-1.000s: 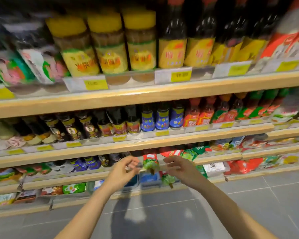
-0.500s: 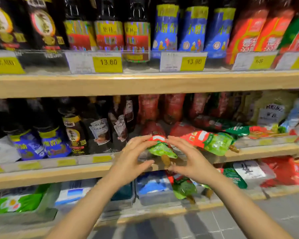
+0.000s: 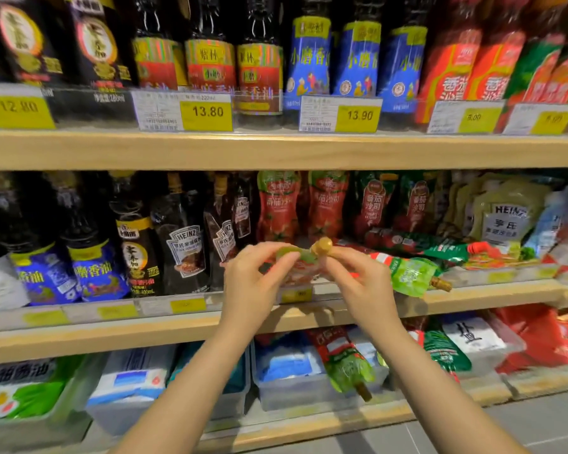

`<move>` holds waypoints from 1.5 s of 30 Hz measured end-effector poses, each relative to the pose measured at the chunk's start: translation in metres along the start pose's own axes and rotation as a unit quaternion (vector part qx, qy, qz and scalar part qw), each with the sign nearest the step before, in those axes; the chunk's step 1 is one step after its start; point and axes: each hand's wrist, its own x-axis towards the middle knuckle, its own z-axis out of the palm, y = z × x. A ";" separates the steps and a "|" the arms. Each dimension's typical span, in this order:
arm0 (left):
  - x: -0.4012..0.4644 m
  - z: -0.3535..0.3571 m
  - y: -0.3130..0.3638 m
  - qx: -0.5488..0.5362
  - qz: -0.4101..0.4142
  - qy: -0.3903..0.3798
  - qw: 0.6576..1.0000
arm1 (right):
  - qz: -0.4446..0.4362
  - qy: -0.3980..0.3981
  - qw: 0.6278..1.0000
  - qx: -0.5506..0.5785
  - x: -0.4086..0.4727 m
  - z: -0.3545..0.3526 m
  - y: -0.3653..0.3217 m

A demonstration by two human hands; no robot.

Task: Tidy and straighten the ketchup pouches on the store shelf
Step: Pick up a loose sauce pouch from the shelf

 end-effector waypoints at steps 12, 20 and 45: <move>-0.044 -0.048 -0.062 0.315 0.066 -0.148 0.935 | 0.254 0.017 0.954 0.158 0.067 0.039 0.012; -0.053 -0.063 -0.095 0.414 0.209 -0.131 0.876 | 0.234 -0.033 0.965 -0.113 0.023 0.059 0.019; -0.062 -0.060 -0.090 0.405 0.185 -0.113 0.888 | 0.181 -0.064 0.971 -0.146 0.051 0.037 0.027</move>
